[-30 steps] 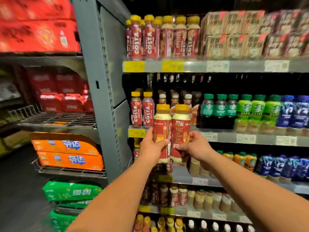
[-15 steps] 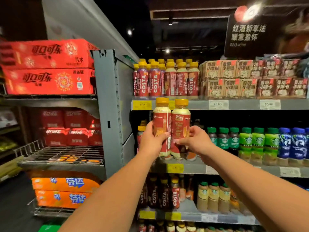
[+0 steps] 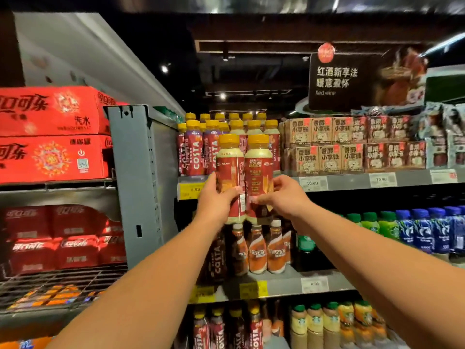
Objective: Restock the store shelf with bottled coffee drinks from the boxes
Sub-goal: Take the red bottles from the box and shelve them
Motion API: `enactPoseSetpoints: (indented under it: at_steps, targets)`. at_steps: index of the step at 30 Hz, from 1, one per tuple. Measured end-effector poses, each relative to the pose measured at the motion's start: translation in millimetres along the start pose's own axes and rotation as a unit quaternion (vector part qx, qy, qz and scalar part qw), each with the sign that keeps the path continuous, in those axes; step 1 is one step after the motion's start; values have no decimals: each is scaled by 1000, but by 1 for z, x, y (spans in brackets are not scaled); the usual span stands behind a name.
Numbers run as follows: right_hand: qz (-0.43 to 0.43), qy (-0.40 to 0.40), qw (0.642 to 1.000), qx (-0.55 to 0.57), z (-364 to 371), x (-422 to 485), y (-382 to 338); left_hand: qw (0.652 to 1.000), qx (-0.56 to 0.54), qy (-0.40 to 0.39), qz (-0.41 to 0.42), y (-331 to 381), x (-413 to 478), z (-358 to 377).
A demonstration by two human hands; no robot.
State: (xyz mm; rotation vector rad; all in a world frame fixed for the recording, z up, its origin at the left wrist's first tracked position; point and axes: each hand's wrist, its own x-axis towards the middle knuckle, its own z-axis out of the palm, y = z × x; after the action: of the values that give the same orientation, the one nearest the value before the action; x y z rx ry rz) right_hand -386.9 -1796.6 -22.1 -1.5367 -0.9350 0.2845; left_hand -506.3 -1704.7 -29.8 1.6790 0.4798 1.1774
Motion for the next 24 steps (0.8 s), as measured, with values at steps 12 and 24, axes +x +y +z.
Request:
enactPoseSetpoints:
  at_steps: [12, 24]
  targets:
    - [-48, 2, 999, 9, -55, 68, -25, 996, -79, 21, 33, 27, 61, 64]
    - [-52, 141, 985, -89, -45, 125, -30, 996, -9, 37, 79, 24, 122, 77]
